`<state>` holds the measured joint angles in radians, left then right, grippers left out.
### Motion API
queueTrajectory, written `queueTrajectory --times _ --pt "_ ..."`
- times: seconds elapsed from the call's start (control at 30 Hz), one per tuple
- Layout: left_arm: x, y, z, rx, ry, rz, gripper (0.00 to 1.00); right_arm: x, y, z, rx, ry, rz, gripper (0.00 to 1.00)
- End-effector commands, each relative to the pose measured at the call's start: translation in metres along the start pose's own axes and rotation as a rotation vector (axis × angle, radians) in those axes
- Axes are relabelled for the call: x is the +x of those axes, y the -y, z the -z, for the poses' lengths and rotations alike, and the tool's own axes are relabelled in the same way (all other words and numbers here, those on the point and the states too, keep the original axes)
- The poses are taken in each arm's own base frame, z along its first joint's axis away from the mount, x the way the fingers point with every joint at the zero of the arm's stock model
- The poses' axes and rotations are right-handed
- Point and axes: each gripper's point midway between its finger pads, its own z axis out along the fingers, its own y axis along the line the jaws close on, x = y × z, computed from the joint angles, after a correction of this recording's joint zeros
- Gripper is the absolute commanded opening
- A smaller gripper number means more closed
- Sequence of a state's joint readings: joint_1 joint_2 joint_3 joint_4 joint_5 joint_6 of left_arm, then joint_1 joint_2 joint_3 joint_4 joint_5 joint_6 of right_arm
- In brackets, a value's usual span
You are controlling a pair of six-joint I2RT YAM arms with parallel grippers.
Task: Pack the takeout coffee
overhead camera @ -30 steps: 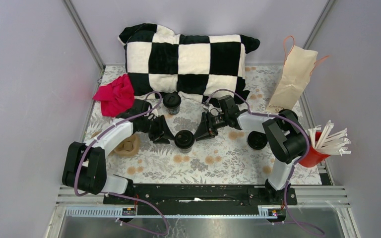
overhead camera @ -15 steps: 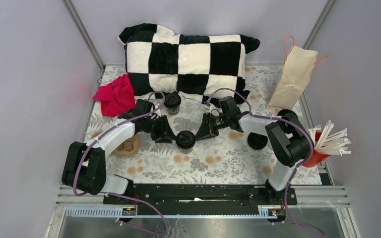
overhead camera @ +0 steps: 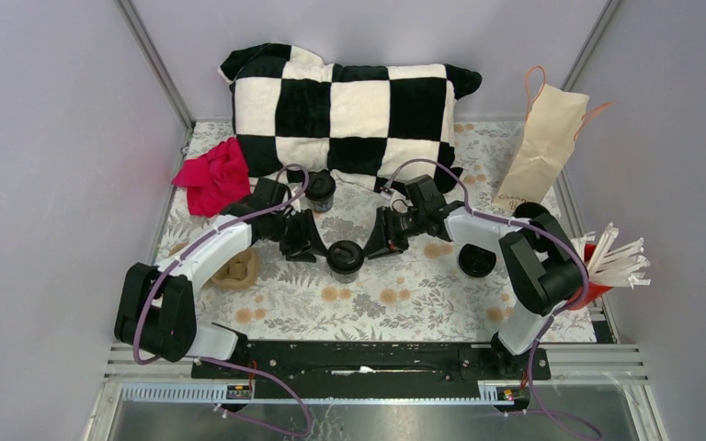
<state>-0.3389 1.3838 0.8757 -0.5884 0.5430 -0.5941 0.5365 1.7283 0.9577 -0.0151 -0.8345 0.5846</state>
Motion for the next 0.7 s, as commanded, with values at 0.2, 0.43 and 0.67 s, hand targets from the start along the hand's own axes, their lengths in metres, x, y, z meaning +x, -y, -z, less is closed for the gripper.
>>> queueTrajectory --times 0.2,0.43,0.67 --pt "-0.019 0.013 0.014 -0.017 0.061 -0.057 0.48 -0.019 -0.016 0.021 0.007 0.074 0.002 0.44" --pt "-0.018 0.007 0.033 -0.083 0.082 -0.081 0.52 -0.022 -0.03 0.031 0.006 0.065 0.009 0.6" --pt "-0.011 0.054 0.035 0.133 0.038 -0.061 0.91 -0.014 -0.05 0.022 -0.126 -0.06 0.01 0.94"
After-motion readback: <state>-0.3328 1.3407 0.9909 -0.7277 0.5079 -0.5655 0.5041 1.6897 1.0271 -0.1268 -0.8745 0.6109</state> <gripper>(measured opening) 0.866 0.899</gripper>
